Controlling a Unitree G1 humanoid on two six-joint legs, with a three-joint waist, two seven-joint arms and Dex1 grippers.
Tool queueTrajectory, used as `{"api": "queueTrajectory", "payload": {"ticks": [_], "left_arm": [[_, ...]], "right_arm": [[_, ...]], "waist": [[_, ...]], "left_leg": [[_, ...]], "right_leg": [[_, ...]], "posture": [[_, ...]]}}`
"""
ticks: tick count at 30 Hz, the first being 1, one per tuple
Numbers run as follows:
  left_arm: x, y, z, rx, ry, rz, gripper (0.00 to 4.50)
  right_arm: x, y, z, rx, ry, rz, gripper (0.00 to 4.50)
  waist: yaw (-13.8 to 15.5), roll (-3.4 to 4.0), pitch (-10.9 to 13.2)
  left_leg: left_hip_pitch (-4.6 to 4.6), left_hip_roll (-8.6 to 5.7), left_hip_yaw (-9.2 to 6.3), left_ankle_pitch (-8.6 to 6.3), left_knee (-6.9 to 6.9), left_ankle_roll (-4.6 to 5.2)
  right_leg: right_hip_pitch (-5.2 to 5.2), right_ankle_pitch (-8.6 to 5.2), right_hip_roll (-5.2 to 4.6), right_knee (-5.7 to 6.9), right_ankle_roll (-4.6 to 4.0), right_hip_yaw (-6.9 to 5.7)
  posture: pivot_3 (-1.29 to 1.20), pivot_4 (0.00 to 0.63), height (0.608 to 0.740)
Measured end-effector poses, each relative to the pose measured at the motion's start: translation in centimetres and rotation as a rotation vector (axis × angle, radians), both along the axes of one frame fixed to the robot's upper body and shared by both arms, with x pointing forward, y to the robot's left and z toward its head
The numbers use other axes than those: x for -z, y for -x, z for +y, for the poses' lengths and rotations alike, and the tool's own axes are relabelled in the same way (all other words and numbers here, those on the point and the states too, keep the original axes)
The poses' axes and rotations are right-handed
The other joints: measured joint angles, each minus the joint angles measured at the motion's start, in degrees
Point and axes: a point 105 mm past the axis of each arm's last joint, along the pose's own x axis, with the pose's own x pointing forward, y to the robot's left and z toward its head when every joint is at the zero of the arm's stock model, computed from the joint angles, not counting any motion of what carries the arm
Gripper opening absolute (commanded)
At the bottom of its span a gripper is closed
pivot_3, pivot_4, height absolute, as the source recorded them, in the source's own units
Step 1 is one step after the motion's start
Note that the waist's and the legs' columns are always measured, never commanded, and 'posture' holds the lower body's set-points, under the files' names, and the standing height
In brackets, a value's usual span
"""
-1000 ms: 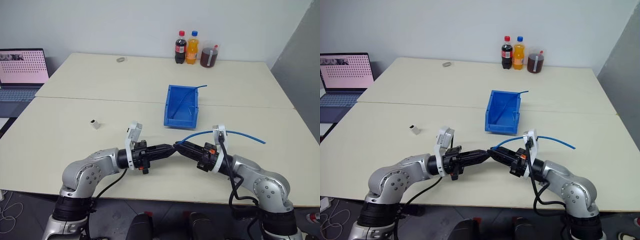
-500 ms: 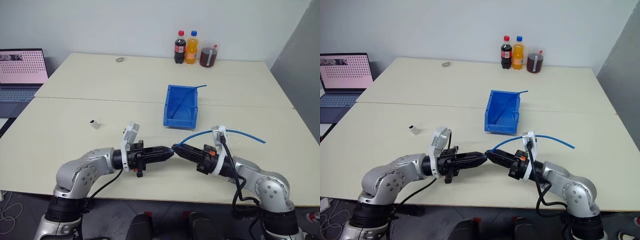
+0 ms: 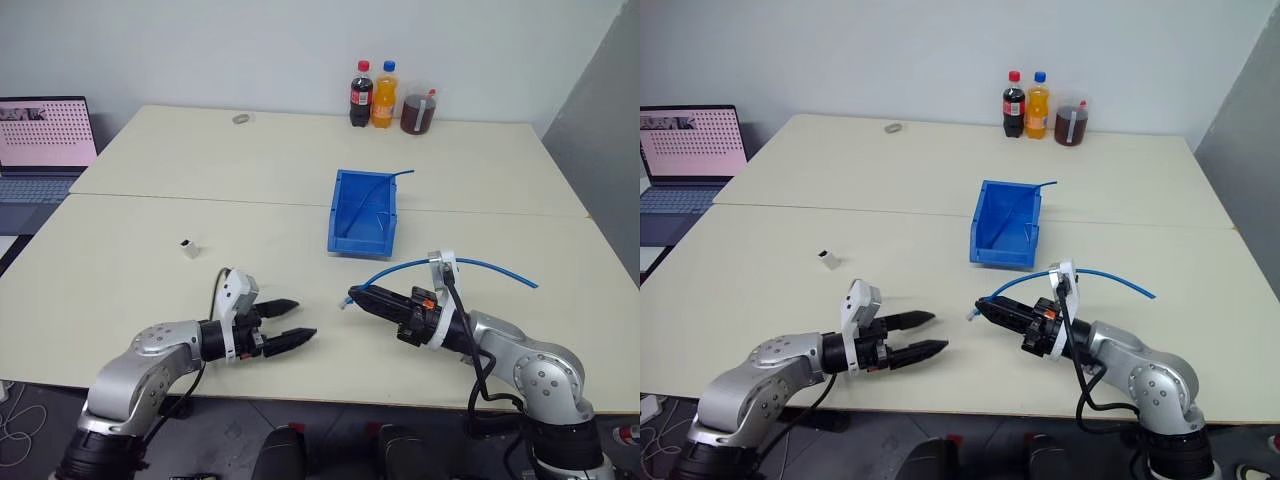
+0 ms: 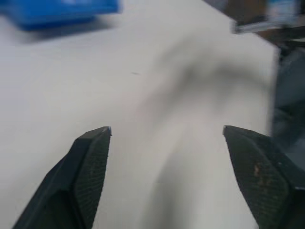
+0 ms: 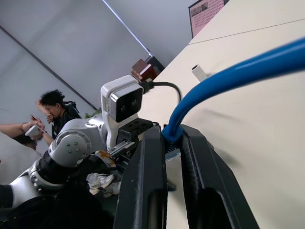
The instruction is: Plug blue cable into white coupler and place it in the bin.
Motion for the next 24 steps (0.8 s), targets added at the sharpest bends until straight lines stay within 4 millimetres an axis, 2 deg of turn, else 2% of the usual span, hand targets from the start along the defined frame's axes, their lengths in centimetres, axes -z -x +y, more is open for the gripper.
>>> {"api": "queueTrajectory", "payload": {"ticks": [4,8,12,18,24], "left_arm": [[1.1,-1.4,1.8,-0.324,-0.049,-0.094,4.50],[1.0,-2.6,4.9,-0.726,-0.062,-0.163,4.50],[0.5,-3.1,7.7,-1.019,-0.050,-0.184,4.50],[-0.4,-5.2,9.1,-1.205,-0.030,-0.193,4.50],[0.1,-7.5,10.3,-1.293,-0.041,-0.135,4.50]], "right_arm": [[0.5,-0.5,-0.4,0.027,0.020,0.005,0.13],[0.8,-0.9,-0.6,0.041,0.040,-0.002,0.13],[0.9,-1.3,-0.6,0.043,0.049,-0.006,0.13],[0.8,-1.5,-0.4,0.040,0.061,-0.024,0.13],[0.7,-1.6,-0.2,0.029,0.060,-0.030,0.13]], "waist": [[0.3,-0.05,0.0],[0.3,-0.07,0.0],[0.3,-0.08,0.0],[0.4,-0.12,0.0],[0.4,-0.15,0.0]], "left_leg": [[-0.03,-0.01,-0.01,0.00,0.01,0.00],[-0.04,-0.01,-0.02,0.00,0.04,0.00],[-0.04,-0.03,-0.05,0.00,0.06,0.00],[-0.05,-0.07,-0.03,0.00,0.09,0.00],[-0.06,-0.07,-0.04,0.01,0.08,-0.01]], "right_leg": [[-0.01,0.04,0.01,-0.02,-0.03,-0.01],[0.01,0.07,0.05,-0.01,0.05,-0.02],[0.02,0.09,0.09,0.00,0.09,-0.03],[0.04,0.12,0.10,-0.02,0.14,-0.02],[0.04,0.14,0.12,-0.01,0.11,-0.04]], "posture": [[0.00,0.150,0.740],[0.00,0.150,0.740],[0.00,0.150,0.740],[0.00,0.150,0.740],[0.00,0.150,0.740]]}}
